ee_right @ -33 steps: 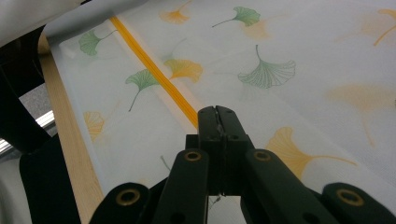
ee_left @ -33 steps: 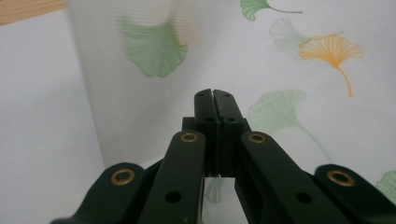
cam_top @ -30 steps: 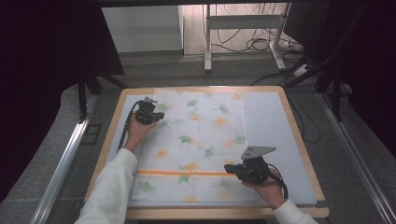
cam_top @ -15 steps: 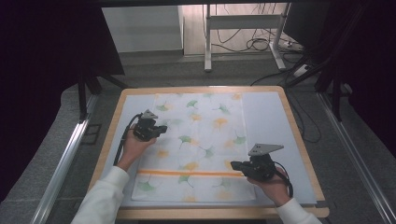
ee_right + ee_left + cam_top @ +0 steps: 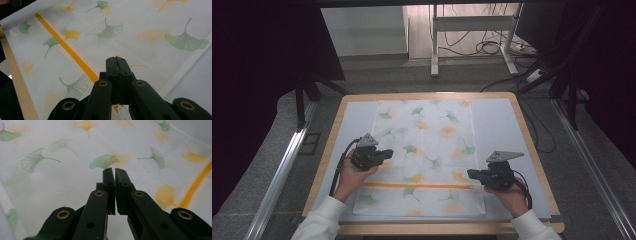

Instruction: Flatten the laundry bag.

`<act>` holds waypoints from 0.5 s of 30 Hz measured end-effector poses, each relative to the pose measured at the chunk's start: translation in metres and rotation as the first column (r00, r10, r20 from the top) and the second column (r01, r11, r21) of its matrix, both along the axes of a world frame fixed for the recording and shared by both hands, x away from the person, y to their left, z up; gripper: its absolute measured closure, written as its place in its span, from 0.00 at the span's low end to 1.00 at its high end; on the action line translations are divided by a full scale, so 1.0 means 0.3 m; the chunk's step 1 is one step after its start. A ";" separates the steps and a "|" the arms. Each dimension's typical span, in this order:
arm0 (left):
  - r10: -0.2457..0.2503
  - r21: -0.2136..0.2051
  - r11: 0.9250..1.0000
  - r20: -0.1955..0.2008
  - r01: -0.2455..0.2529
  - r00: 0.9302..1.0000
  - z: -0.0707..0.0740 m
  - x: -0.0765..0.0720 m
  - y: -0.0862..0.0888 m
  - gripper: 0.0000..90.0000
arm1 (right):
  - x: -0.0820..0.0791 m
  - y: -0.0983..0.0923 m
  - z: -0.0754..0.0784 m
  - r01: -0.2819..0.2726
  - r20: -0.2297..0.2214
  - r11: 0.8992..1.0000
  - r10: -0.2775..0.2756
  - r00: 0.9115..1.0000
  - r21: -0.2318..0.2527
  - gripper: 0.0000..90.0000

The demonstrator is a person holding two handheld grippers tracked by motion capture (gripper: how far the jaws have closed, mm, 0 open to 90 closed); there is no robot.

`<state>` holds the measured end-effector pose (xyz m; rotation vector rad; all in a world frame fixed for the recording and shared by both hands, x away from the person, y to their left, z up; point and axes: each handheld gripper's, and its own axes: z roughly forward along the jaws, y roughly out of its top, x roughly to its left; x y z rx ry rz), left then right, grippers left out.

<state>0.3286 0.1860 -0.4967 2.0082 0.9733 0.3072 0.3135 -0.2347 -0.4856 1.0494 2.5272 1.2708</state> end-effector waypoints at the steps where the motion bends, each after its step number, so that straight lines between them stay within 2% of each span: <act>1: -0.011 0.002 1.000 0.006 0.011 1.000 0.000 -0.014 -0.007 0.95 | 0.002 -0.005 -0.004 0.005 0.001 1.000 -0.005 1.000 -0.006 0.99; 5: -0.047 0.026 0.999 0.024 0.046 0.999 -0.004 -0.065 -0.042 0.84 | 0.010 -0.026 -0.016 0.027 -0.007 1.000 -0.027 1.000 -0.014 0.99; 10: -0.033 0.048 0.998 0.017 0.032 0.999 -0.005 -0.097 -0.081 0.56 | 0.015 -0.040 -0.022 0.034 -0.011 0.999 -0.034 0.999 -0.027 0.99; 13: -0.041 0.066 0.997 0.021 0.039 0.999 -0.005 -0.108 -0.101 0.46 | 0.017 -0.045 -0.031 0.042 -0.019 0.998 -0.043 0.999 -0.044 0.99; 15: -0.048 0.063 0.997 0.017 0.047 0.999 -0.003 -0.113 -0.111 0.41 | 0.017 -0.052 -0.036 0.047 -0.024 0.998 -0.048 0.999 -0.047 0.99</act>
